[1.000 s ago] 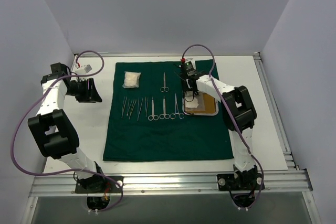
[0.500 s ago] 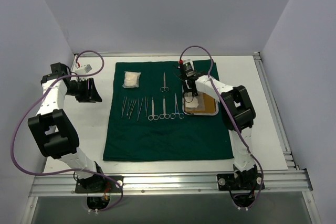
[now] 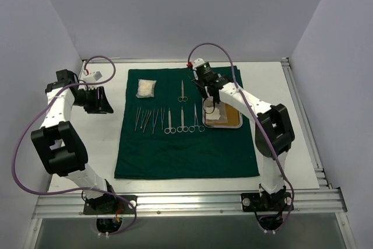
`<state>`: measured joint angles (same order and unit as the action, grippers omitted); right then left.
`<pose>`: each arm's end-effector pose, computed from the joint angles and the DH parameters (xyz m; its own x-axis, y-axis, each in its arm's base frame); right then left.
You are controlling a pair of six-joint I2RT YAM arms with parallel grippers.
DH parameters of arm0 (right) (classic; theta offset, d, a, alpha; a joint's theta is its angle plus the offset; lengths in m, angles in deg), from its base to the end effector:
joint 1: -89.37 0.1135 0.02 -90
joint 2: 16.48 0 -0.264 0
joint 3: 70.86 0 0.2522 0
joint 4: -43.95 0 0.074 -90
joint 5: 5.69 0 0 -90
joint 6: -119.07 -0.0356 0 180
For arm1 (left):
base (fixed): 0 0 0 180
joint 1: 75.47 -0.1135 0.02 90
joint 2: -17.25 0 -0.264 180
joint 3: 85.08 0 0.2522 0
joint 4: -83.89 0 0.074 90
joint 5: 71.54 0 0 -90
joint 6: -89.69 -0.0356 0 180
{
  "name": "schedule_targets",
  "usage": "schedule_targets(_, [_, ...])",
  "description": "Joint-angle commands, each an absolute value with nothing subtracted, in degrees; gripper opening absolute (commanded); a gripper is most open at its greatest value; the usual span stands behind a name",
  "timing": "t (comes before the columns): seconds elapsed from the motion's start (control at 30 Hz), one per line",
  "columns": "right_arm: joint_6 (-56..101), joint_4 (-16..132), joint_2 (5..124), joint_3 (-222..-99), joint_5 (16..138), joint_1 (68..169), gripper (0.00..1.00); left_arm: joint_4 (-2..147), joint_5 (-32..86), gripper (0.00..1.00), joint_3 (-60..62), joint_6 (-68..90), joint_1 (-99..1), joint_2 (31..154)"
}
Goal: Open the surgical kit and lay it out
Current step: Pick up the medical item from the container, then place the medical item in the surgical kit.
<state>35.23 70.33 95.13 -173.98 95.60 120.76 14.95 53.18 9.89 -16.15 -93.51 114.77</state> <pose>0.3929 0.2316 0.2594 -0.4451 -0.3949 -0.8037 -0.4239 0.8835 -0.1993 0.3289 0.0858 0.2661 -0.8900 -0.0539 -0.4528 0.1666 0.8859 -0.4329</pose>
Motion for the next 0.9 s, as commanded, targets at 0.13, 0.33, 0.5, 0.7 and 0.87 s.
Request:
schedule_targets(0.13, [59.7,66.8,93.4,-178.8,80.8,127.1,0.0,13.4,57.6,0.5,14.4,-17.4,-93.4,114.9])
schedule_targets(0.33, [71.3,71.3,107.0,-195.9,68.5,128.4,0.0,12.8,57.3,0.51,13.9,-17.2,-93.4,115.1])
schedule_targets(0.5, [81.7,80.7,119.3,-211.8,64.1,128.7,0.0,12.7,56.2,0.51,13.4,-17.6,-93.5,114.7])
schedule_targets(0.7, [91.6,82.1,123.5,-213.6,60.8,129.0,0.0,13.1,56.0,0.51,13.1,-17.7,-93.5,114.9])
schedule_targets(0.87, [88.3,76.0,125.9,-214.6,61.0,129.0,0.0,13.0,56.2,0.5,12.6,-17.8,-93.5,114.9])
